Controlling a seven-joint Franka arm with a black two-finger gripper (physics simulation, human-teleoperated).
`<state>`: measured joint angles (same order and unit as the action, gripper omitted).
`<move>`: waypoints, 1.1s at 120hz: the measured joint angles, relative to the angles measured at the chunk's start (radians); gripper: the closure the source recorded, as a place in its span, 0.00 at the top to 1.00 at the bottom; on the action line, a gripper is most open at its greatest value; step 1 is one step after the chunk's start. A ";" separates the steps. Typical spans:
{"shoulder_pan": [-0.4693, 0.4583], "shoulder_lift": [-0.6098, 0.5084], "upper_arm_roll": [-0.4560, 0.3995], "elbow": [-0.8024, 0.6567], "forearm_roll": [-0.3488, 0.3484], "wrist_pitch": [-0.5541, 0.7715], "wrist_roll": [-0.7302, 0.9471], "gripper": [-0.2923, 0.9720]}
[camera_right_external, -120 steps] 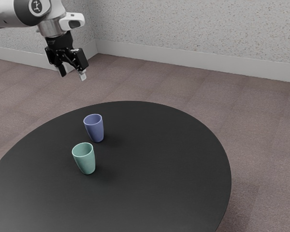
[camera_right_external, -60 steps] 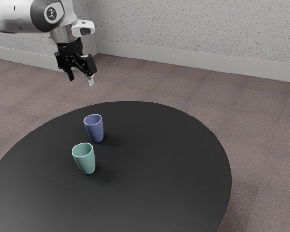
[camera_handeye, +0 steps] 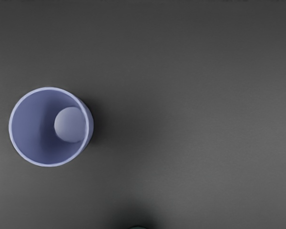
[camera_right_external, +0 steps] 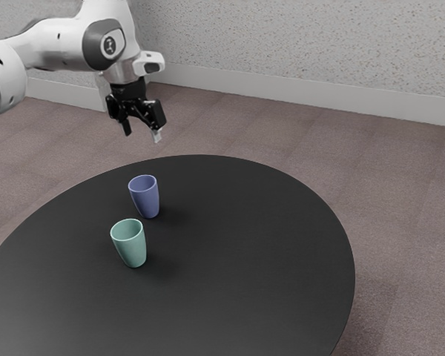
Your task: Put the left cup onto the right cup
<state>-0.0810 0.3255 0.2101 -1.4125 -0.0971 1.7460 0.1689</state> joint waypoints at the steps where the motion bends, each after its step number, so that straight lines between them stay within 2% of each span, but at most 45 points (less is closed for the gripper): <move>1: 0.001 0.000 0.000 -0.001 0.000 0.003 0.000 0.77; 68: 0.045 0.145 0.000 -0.013 -0.006 0.121 0.000 0.77; 132: 0.060 0.242 0.000 -0.012 -0.058 0.193 0.003 0.77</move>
<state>-0.0210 0.5673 0.2101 -1.4242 -0.1548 1.9389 0.1721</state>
